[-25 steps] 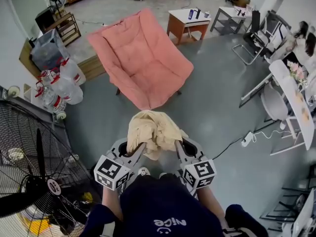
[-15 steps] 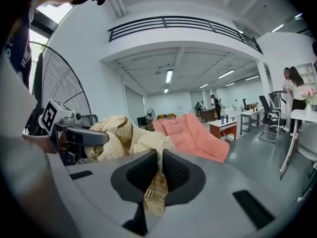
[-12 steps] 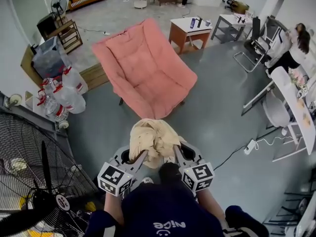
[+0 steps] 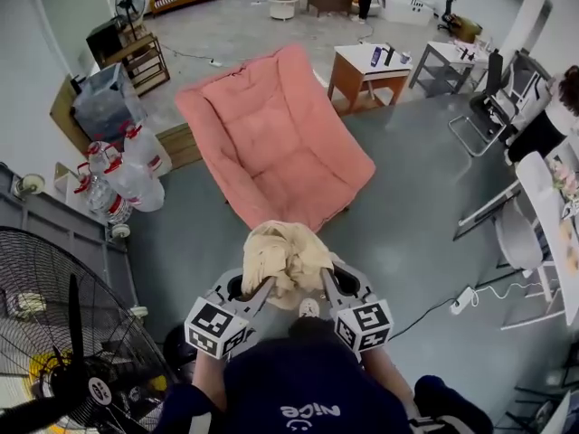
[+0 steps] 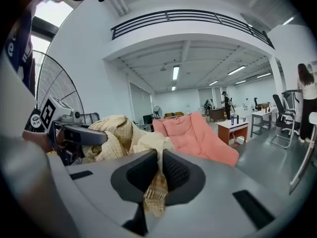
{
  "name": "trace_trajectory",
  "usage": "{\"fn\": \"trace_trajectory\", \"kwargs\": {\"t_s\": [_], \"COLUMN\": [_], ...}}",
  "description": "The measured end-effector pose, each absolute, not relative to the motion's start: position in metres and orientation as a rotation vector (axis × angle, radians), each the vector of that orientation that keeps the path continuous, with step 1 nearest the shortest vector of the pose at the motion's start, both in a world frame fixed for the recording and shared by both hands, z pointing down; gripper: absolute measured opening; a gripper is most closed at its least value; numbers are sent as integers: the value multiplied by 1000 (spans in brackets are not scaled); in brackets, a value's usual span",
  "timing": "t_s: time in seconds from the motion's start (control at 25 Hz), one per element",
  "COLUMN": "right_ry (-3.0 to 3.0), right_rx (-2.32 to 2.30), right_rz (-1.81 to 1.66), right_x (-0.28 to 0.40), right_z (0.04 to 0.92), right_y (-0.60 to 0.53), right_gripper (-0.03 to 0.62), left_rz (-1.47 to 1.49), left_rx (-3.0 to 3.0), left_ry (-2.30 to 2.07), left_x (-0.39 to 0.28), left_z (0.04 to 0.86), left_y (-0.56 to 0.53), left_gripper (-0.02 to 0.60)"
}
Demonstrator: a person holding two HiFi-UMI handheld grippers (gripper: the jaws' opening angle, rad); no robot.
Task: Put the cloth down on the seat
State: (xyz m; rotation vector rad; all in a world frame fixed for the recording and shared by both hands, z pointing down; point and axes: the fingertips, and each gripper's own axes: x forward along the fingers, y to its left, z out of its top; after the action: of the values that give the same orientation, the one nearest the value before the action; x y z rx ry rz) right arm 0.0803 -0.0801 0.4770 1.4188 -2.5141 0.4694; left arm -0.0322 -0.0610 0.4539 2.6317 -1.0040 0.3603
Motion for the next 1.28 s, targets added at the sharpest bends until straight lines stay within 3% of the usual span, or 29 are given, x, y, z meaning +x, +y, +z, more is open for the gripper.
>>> {"fn": "trace_trajectory", "kwargs": {"t_s": [1.28], "right_ry": [-2529], "right_rx": [1244], "right_rz": [466], "right_x": [58], "right_z": [469], "right_y": [-58], "right_gripper": [58], "left_rz": [350], "left_rx": [2455], "left_ry": [-1110], "left_x": [-60], "left_z": [459], "left_y": [-39], "left_gripper": [92]}}
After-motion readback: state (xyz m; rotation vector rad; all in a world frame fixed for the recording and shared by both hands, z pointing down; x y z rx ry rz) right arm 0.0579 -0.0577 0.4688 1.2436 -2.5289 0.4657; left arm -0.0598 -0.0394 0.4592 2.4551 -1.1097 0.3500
